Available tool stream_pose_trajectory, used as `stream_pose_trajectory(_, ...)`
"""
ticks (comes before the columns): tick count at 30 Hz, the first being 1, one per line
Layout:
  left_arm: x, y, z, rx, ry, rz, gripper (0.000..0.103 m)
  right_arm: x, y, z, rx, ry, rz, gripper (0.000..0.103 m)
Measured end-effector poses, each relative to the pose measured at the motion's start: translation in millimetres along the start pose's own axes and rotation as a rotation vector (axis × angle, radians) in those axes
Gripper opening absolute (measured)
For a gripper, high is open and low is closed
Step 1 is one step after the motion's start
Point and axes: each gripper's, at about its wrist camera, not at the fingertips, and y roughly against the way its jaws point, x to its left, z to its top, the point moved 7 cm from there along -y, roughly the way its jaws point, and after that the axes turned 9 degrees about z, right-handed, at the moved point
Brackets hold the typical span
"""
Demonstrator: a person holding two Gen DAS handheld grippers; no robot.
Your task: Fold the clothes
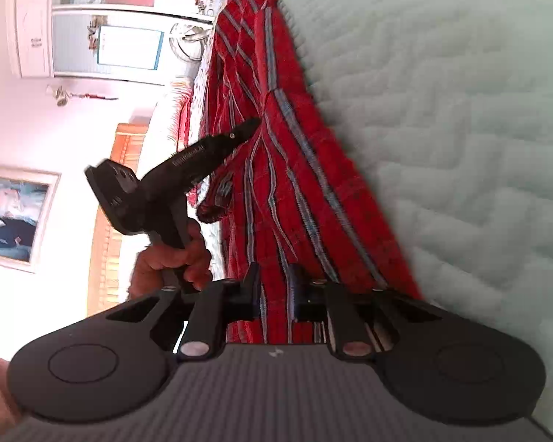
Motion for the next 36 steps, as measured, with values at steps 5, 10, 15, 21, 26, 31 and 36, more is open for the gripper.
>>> stream_pose_trajectory(5, 12, 0, -3, -0.016, 0.071, -0.042, 0.004, 20, -4, -6, -0.005, -0.021, 0.129, 0.045)
stream_pose_trajectory(10, 12, 6, -3, -0.012, 0.072, -0.031, 0.004, 14, -42, -43, 0.158, 0.177, -0.097, 0.000)
stream_pose_trajectory(15, 0, 18, 4, 0.017, -0.019, 0.010, 0.011, 42, -32, -25, 0.076, 0.250, -0.123, 0.017)
stream_pose_trajectory(21, -27, 34, 49, -0.051, -0.020, -0.036, 0.031, 76, -33, 37, -0.115, 0.320, -0.059, 0.030)
stream_pose_trajectory(26, -30, -22, 65, -0.021, -0.099, 0.074, 0.034, 42, -49, 53, -0.151, 0.229, -0.037, 0.033)
stream_pose_trajectory(31, -6, -29, 49, 0.013, -0.024, 0.051, 0.028, 3, -45, 41, -0.121, 0.160, -0.160, 0.000)
stream_pose_trajectory(36, 14, -7, 84, -0.119, 0.176, 0.010, 0.046, 16, -42, 51, -0.113, 0.185, -0.043, 0.031)
